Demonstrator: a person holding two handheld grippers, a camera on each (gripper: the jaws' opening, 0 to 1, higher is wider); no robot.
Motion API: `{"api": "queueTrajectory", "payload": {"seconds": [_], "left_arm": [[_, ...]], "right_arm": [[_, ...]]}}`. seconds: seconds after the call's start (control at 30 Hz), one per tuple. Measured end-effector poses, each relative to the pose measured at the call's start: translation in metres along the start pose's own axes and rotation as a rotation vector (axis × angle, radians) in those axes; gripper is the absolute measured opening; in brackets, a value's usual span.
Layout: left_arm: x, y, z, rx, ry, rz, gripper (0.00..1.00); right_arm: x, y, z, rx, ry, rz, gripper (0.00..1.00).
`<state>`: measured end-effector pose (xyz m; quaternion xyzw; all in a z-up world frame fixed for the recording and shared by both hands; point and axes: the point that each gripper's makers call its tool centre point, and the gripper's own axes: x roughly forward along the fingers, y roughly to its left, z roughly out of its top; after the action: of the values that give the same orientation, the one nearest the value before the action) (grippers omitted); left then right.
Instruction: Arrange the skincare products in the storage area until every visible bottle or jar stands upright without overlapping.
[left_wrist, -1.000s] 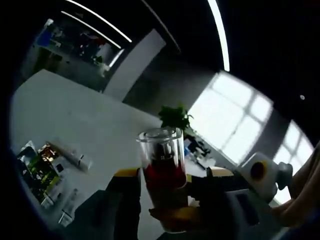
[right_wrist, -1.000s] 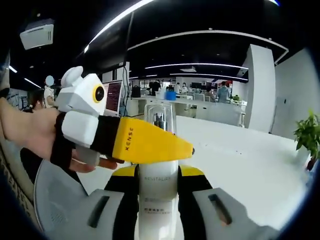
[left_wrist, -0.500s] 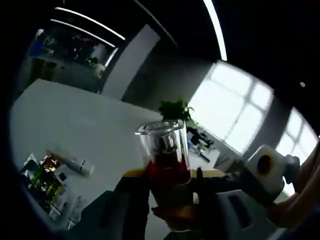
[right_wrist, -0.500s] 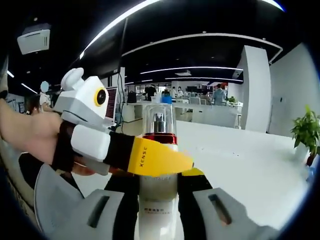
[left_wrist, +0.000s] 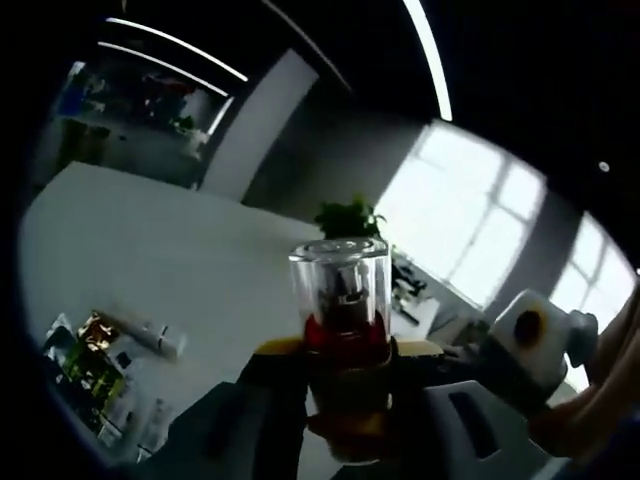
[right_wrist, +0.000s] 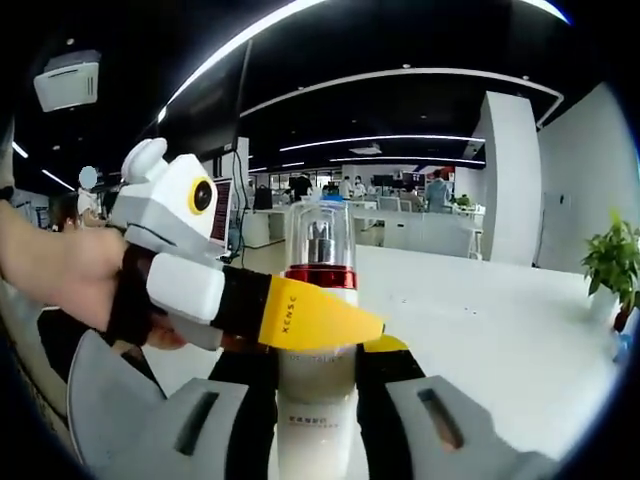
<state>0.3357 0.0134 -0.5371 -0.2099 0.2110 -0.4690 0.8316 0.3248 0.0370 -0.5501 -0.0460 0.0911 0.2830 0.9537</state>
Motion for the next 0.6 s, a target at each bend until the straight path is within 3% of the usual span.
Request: {"api": "queueTrajectory", "payload": {"seconds": [0.13, 0.3, 0.57, 0.6], "left_arm": [[0.003, -0.003, 0.0, 0.011, 0.033, -0.033, 0.27], [0.003, -0.012, -0.004, 0.139, 0.126, -0.117, 0.27], [0.0, -0.031, 0.004, 0.245, 0.167, -0.229, 0.27], [-0.001, -0.037, 0.006, 0.271, 0.169, -0.273, 0.27]], "right_arm": [[-0.001, -0.003, 0.0, -0.004, -0.01, 0.021, 0.29], [-0.006, -0.001, 0.001, 0.002, -0.029, 0.152, 0.29], [-0.013, 0.0, 0.015, 0.031, -0.089, 0.32, 0.31], [-0.014, -0.001, 0.018, 0.033, -0.095, 0.356, 0.32]]}}
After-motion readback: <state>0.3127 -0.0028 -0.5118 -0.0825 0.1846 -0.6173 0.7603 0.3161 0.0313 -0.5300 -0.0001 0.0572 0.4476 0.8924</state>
